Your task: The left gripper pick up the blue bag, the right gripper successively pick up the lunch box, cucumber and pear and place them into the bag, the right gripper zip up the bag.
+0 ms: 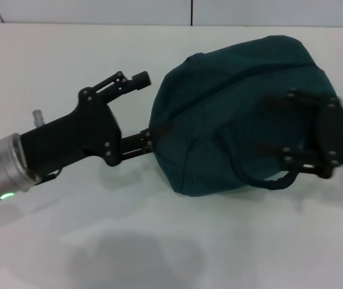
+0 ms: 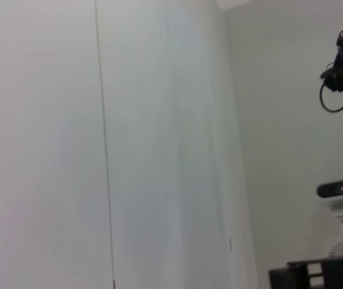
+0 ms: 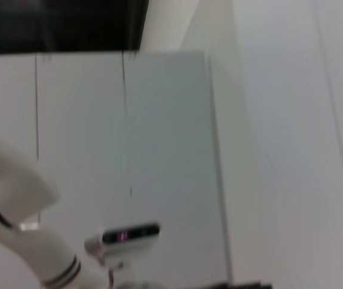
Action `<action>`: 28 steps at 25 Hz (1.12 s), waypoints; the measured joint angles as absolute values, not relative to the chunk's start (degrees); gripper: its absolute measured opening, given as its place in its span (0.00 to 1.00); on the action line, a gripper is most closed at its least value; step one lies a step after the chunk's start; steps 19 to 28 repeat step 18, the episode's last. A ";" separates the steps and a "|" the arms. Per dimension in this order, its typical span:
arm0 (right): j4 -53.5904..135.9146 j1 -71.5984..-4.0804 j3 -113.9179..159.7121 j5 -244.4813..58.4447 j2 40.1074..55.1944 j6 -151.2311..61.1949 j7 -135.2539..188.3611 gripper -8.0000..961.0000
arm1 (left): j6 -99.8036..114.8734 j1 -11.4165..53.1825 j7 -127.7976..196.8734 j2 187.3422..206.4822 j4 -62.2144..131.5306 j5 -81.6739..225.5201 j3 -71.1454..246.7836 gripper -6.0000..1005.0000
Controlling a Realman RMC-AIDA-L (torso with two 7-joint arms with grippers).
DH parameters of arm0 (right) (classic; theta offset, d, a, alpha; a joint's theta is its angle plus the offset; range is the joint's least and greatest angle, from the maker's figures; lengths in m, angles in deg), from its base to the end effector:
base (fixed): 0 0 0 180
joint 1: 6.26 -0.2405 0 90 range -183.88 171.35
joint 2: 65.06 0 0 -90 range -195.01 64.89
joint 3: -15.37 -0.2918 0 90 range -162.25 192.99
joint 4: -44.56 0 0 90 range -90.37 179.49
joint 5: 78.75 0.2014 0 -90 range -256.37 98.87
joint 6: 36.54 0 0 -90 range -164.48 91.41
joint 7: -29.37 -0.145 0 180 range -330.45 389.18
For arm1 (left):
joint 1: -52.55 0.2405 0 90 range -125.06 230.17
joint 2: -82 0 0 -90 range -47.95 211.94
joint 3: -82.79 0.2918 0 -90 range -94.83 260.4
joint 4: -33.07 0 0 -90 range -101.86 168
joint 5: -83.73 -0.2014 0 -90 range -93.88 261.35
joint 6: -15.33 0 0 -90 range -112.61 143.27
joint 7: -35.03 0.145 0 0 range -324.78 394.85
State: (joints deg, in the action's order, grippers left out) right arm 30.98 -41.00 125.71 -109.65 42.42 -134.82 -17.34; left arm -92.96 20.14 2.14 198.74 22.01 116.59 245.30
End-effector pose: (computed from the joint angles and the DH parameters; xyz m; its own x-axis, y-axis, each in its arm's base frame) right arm 0.2406 0.3206 -0.0108 0.6231 0.0076 -0.7821 -0.1139 -0.9884 -0.1004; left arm -0.2787 0.2911 -0.0208 0.6039 -0.1555 0.7817 0.2318 -0.9041 -0.3589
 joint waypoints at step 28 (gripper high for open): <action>16.43 -37.96 119.75 -121.54 43.72 -122.28 -21.13 0.79 | -96.64 22.63 0.19 198.27 19.49 116.77 245.47 0.80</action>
